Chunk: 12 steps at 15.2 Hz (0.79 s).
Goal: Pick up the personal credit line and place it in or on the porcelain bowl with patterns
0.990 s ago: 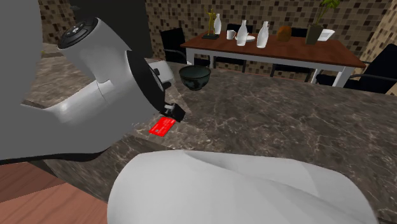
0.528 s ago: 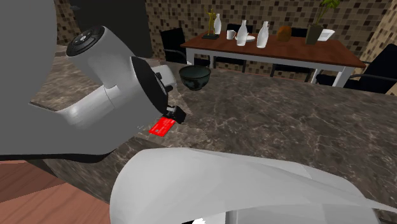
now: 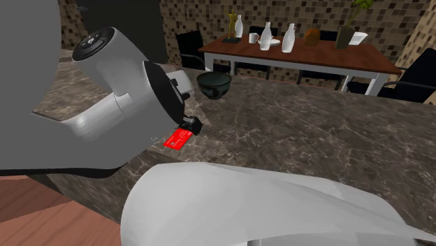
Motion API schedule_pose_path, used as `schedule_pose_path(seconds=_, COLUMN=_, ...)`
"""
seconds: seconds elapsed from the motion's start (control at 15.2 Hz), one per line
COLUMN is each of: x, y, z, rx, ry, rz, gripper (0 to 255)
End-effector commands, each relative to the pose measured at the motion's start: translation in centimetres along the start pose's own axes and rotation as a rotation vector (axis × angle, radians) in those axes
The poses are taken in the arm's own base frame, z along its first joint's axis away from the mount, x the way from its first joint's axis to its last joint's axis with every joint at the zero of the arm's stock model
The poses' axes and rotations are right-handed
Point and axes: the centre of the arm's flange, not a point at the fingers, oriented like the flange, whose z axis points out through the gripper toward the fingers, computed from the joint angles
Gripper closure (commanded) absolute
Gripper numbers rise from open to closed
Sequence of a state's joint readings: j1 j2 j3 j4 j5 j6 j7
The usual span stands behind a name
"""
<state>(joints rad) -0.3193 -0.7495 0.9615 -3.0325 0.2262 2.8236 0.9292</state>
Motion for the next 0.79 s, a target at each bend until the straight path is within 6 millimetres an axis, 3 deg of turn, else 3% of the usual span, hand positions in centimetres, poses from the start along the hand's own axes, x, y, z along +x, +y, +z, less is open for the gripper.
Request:
schedule_pose_path(seconds=0.0, x=-0.2, y=-0.1, z=0.1, rx=0.000, ry=-0.005, rz=-0.003, gripper=255)
schedule_pose_path(seconds=0.2, x=-0.2, y=0.0, z=0.1, rx=0.000, ry=-0.005, rz=-0.003, gripper=255)
schedule_pose_path(seconds=0.73, x=2.2, y=0.0, z=-3.4, rx=-0.001, ry=-0.005, rz=-0.003, gripper=255)
